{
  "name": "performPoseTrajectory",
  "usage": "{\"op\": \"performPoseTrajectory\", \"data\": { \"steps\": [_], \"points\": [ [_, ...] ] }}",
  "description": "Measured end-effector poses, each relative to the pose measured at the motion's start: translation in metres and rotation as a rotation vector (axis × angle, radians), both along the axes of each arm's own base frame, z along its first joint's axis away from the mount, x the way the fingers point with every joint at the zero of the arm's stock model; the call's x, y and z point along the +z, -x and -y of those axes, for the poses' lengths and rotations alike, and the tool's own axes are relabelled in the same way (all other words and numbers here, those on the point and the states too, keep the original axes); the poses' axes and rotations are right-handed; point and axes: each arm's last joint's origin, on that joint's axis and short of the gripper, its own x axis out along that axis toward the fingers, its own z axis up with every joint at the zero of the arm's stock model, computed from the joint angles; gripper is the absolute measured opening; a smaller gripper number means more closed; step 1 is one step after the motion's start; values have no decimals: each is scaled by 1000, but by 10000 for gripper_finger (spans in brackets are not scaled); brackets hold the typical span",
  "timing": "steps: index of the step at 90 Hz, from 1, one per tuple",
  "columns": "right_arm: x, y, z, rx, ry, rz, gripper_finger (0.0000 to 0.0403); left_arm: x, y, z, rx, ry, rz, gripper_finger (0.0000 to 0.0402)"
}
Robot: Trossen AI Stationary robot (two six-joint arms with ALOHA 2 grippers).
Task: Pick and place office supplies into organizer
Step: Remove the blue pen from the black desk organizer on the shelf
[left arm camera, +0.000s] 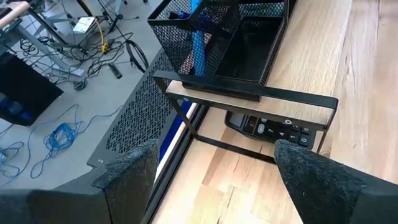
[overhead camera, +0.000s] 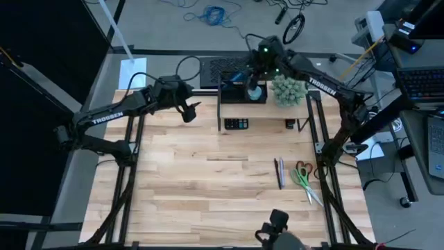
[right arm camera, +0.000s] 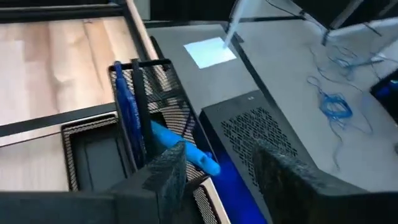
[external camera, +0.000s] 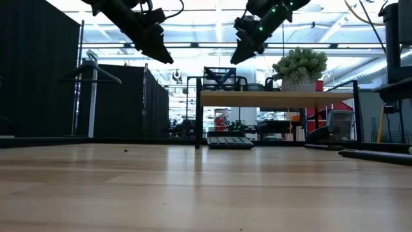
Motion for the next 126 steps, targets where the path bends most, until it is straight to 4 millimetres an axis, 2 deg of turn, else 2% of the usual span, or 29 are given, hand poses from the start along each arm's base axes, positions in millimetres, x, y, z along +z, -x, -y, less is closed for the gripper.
{"op": "performPoseTrajectory", "data": {
  "steps": [32, 94, 100, 118, 126],
  "points": [
    [-20, -9, 10, 69, 32, -84, 165, 0, 0, 0, 0, -1, 0, 309],
    [-22, -8, 9, 79, 38, -121, 153, 0, 0, 0, 0, -1, 0, 309],
    [-22, -8, 9, 79, 35, -123, 136, 0, 0, 0, 0, -1, 0, 309],
    [-23, -8, 9, 83, 33, -128, 40, 0, 0, 0, 0, -1, 0, 309],
    [-22, -8, 8, 90, 34, -124, 14, 0, 0, 0, 0, -1, 0, 309]
  ]
}}
